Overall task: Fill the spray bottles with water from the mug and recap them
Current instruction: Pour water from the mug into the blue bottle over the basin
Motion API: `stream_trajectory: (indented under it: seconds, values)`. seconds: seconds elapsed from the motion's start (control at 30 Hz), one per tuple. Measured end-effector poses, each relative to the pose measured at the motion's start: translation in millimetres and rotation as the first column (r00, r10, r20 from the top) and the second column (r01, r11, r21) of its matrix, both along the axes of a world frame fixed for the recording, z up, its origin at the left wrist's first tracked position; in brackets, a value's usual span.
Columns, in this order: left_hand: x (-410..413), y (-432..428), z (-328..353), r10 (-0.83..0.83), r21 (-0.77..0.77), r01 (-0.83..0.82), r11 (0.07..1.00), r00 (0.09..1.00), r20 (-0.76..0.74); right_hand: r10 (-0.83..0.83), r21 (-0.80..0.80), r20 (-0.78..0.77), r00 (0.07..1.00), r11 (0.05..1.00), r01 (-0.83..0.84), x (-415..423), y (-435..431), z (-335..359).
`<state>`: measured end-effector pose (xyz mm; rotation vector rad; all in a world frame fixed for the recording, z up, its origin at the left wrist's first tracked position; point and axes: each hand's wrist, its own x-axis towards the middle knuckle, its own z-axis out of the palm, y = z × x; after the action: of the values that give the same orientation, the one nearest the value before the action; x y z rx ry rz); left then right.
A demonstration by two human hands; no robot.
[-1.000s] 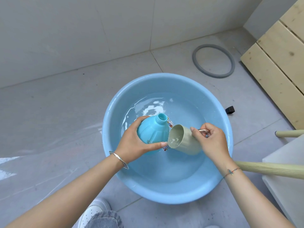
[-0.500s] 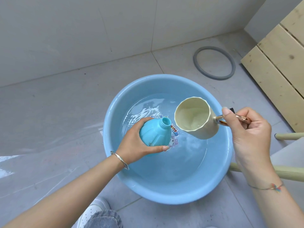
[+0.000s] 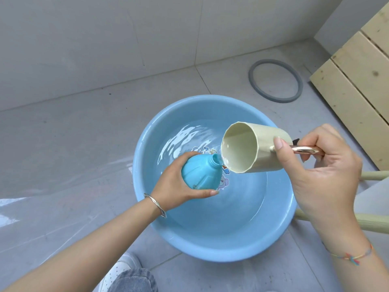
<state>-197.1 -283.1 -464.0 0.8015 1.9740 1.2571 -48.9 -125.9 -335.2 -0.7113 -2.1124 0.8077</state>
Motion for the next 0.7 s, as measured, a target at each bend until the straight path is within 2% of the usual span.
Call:
stream_trajectory:
  seconds: [0.23, 0.7]
  values:
    - [-0.6, 0.1, -2.1, -0.002, 0.006, 0.002, 1.0, 1.0, 0.002, 0.011, 0.151, 0.024, 1.0, 0.988, -0.014, -4.7, -5.2, 6.0]
    - [-0.6, -1.6, -1.0, 0.009, -0.001, -0.009, 1.0, 1.0, -0.02, 0.026, 0.299, 0.069, 0.997, 0.953, -0.046, -7.5, -6.6, 8.5]
